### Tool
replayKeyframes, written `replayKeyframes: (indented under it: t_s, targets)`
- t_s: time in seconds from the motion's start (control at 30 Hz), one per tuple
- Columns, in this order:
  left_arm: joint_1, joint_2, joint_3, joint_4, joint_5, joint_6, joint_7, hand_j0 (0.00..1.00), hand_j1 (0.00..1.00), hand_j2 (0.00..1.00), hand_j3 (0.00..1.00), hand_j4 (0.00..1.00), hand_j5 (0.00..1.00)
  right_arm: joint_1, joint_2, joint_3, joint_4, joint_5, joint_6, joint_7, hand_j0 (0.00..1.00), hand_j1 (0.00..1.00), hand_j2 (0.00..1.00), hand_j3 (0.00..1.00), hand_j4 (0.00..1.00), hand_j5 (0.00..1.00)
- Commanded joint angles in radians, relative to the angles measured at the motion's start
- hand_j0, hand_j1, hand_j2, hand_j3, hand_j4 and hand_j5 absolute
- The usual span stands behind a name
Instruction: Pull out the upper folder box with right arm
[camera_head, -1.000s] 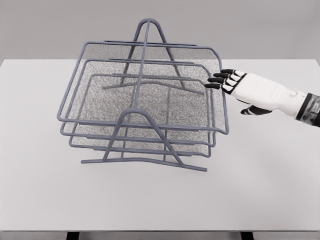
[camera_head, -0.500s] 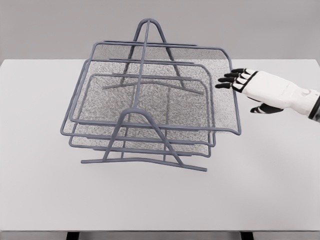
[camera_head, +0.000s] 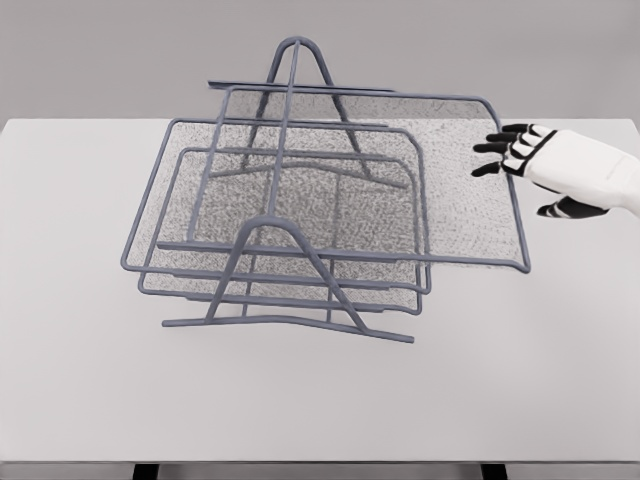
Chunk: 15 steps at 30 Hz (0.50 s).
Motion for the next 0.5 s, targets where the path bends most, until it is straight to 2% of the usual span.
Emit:
replayKeyframes:
  t_s: [0.0,0.27,0.33,0.47]
  targets:
    - [0.0,0.0,0.0,0.0,0.0,0.0,0.0,1.0,1.0,1.0,1.0,1.0,1.0,0.0,-0.008,-0.009,0.005,0.041,-0.005,0.0,1.0,1.0,1.0,1.0,1.0,1.0]
    - [0.0,0.0,0.0,0.0,0.0,0.0,0.0,1.0,1.0,1.0,1.0,1.0,1.0,0.0,-0.039,-0.032,0.004,0.012,-0.005,-0.002,1.0,1.0,1.0,1.0,1.0,1.0]
    - [0.0,0.0,0.0,0.0,0.0,0.0,0.0,1.0,1.0,1.0,1.0,1.0,1.0,0.0,-0.099,-0.032,0.004,-0.034,-0.005,-0.002,1.0,1.0,1.0,1.0,1.0,1.0]
    - [0.0,0.0,0.0,0.0,0.0,0.0,0.0,1.0,1.0,1.0,1.0,1.0,1.0,0.0,-0.152,-0.044,0.004,-0.068,-0.005,-0.002,1.0,1.0,1.0,1.0,1.0,1.0]
